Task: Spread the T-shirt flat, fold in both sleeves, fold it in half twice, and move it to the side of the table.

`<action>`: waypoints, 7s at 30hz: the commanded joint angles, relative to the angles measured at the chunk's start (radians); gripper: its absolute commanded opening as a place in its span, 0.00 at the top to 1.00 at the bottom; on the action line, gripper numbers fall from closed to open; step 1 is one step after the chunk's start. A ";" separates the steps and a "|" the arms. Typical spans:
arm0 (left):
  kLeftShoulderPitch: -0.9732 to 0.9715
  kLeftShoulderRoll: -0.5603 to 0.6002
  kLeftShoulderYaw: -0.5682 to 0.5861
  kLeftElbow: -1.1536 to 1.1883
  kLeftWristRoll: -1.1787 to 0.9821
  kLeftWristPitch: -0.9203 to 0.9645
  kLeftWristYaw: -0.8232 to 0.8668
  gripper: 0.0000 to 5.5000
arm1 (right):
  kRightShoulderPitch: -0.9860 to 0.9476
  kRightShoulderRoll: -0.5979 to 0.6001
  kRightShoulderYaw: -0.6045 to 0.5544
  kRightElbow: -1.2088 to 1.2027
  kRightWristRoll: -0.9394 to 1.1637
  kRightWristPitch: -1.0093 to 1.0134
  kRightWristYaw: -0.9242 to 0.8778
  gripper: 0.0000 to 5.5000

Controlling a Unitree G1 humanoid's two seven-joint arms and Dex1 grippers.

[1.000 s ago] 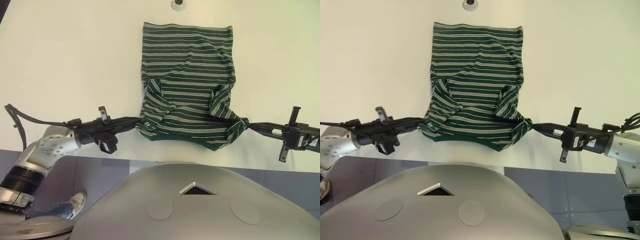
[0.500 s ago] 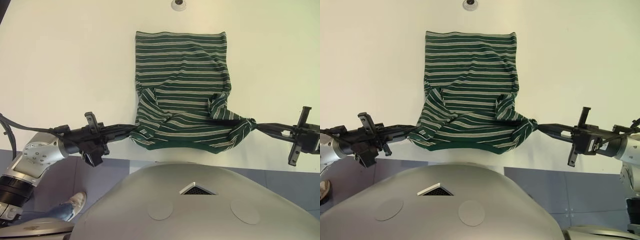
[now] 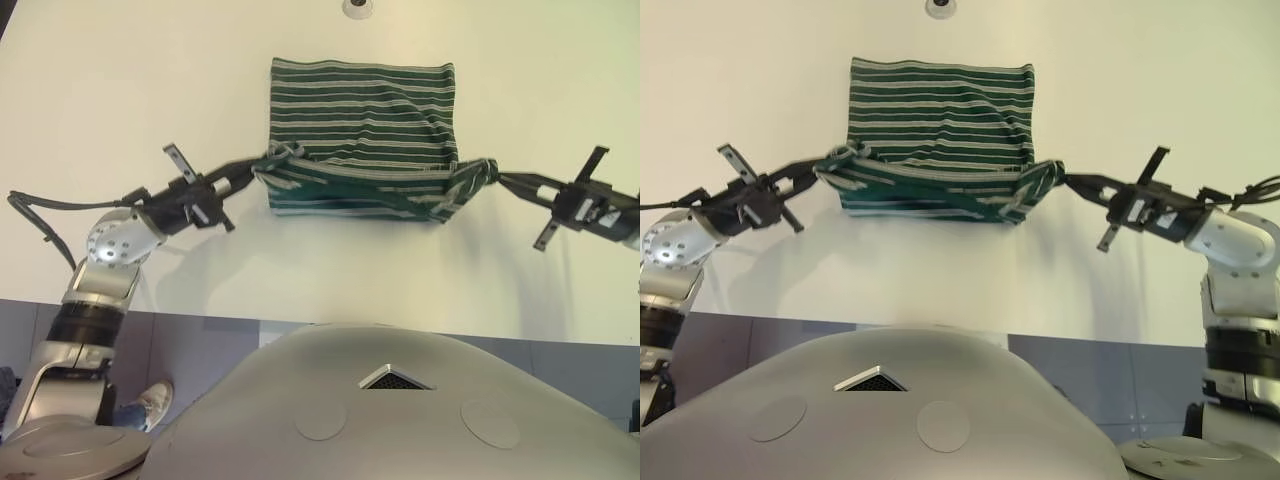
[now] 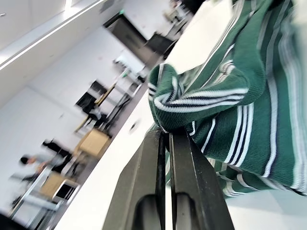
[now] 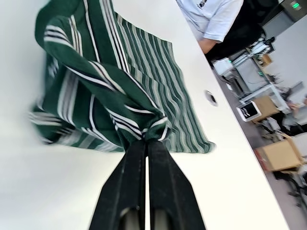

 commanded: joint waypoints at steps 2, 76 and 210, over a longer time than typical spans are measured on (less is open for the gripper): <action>-0.149 -0.099 0.013 0.136 0.143 0.128 0.104 0.99 | -0.178 0.053 0.062 0.137 -0.178 0.010 -0.159 1.00; -0.391 -0.503 0.326 0.288 -0.187 0.551 0.091 0.18 | -0.150 -0.057 0.354 0.061 -0.246 -0.115 -0.154 0.02; 0.248 0.178 -0.021 -0.212 0.122 -0.108 -0.120 0.02 | 0.217 -0.041 0.411 -0.209 -0.078 -0.046 0.108 0.02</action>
